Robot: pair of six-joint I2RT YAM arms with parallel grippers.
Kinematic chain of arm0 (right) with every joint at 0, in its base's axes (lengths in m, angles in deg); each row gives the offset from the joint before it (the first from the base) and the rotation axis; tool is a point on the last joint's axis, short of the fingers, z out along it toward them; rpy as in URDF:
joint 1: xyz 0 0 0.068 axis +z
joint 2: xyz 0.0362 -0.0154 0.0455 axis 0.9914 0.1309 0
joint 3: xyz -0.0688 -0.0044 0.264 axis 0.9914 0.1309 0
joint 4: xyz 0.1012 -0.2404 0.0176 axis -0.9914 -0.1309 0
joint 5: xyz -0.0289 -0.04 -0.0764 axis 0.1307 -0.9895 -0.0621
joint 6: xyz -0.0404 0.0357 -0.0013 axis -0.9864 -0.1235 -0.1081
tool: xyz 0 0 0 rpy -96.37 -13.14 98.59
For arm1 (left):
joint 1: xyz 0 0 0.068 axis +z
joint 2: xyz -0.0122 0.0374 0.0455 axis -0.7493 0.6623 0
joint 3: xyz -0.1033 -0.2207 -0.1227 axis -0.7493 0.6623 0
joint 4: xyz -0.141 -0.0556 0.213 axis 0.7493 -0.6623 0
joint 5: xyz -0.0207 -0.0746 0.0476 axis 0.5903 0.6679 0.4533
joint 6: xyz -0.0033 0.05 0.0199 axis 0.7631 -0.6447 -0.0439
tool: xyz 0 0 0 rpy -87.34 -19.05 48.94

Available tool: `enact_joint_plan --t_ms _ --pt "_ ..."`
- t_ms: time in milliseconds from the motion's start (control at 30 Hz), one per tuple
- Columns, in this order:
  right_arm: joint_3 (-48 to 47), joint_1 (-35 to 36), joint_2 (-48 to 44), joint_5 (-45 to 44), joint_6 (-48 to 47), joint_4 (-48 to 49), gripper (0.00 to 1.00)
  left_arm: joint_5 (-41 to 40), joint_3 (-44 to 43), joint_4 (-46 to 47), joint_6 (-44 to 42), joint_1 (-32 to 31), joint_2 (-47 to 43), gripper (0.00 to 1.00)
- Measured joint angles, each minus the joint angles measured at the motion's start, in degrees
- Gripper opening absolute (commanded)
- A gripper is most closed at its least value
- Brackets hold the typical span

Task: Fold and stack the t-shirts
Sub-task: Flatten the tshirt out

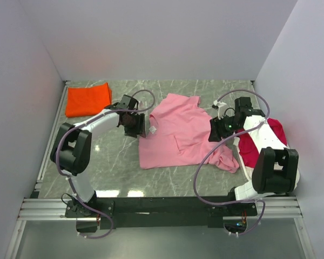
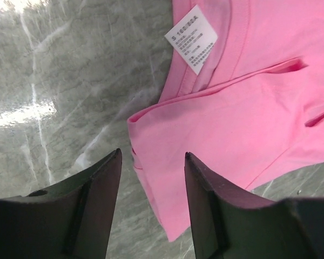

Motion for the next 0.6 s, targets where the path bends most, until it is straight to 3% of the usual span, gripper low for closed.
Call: enact_joint_plan --t_ms 233,500,600 --pt "0.13 0.00 0.00 0.07 0.04 0.04 0.61 -0.37 -0.50 -1.01 0.04 -0.76 4.35 0.41" --pt "0.20 0.00 0.00 0.57 0.02 0.02 0.61 -0.81 -0.59 -1.18 0.22 -1.22 5.25 0.03" --pt "0.26 0.00 0.00 0.66 0.02 0.02 0.61 -0.76 -0.59 -1.18 0.04 -1.29 4.76 0.01"
